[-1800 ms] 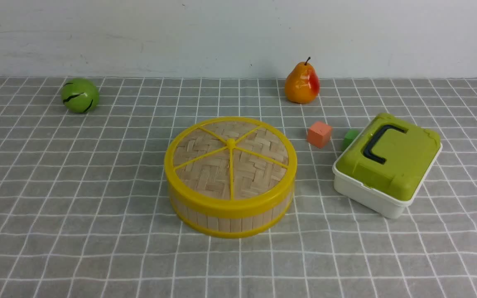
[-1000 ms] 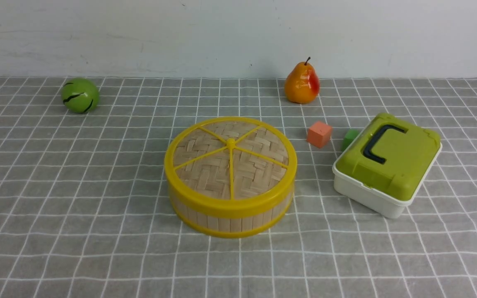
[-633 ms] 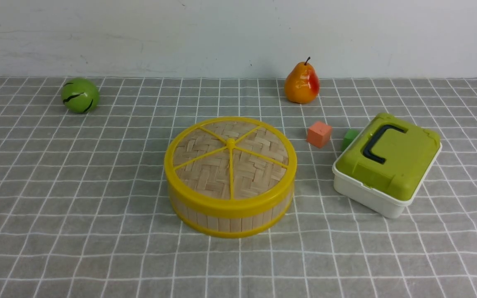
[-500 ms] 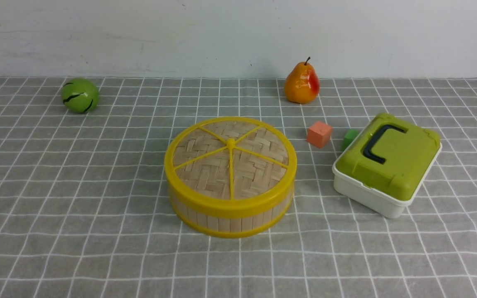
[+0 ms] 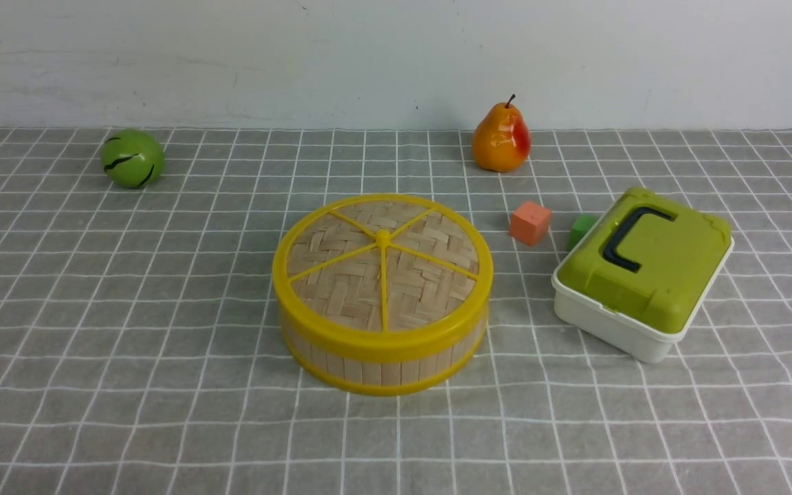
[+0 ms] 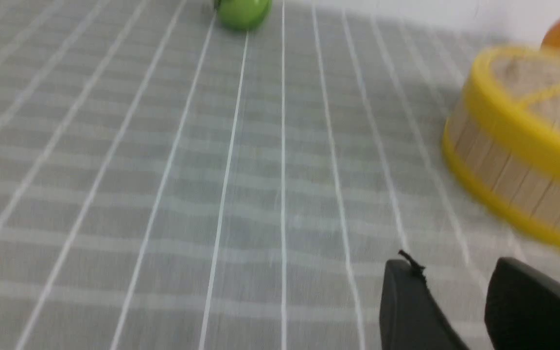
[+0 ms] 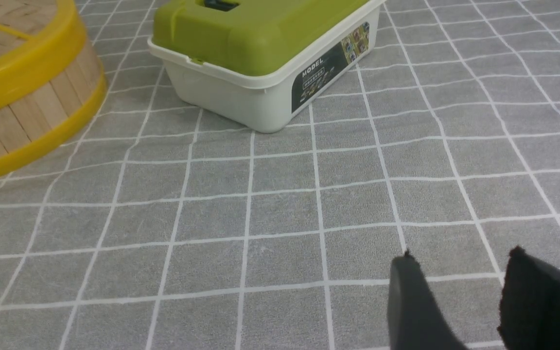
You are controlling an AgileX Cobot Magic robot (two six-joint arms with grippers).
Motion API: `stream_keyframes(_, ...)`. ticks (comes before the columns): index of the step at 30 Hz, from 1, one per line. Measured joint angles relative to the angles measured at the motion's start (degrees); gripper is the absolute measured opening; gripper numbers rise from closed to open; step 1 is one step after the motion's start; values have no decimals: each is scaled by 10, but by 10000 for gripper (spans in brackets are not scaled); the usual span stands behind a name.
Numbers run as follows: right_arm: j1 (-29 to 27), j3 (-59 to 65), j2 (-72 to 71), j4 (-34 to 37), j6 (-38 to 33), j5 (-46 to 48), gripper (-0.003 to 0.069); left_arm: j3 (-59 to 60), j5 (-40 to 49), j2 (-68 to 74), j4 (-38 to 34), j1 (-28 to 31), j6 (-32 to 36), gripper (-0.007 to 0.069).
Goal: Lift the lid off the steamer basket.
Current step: Use the left arm to lift the lid of the steamer
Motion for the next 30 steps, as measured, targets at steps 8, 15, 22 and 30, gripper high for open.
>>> stream_keyframes(8, 0, 0, 0, 0, 0, 0, 241, 0, -358, 0, 0, 0, -1, 238)
stream_keyframes(15, 0, 0, 0, 0, 0, 0, 241, 0, -600, 0, 0, 0, -126, 238)
stream_keyframes(22, 0, 0, 0, 0, 0, 0, 241, -125, -401, 2, 14, 0, -209, 238)
stream_keyframes(30, 0, 0, 0, 0, 0, 0, 241, -372, 52, 227, 83, 0, -147, 238)
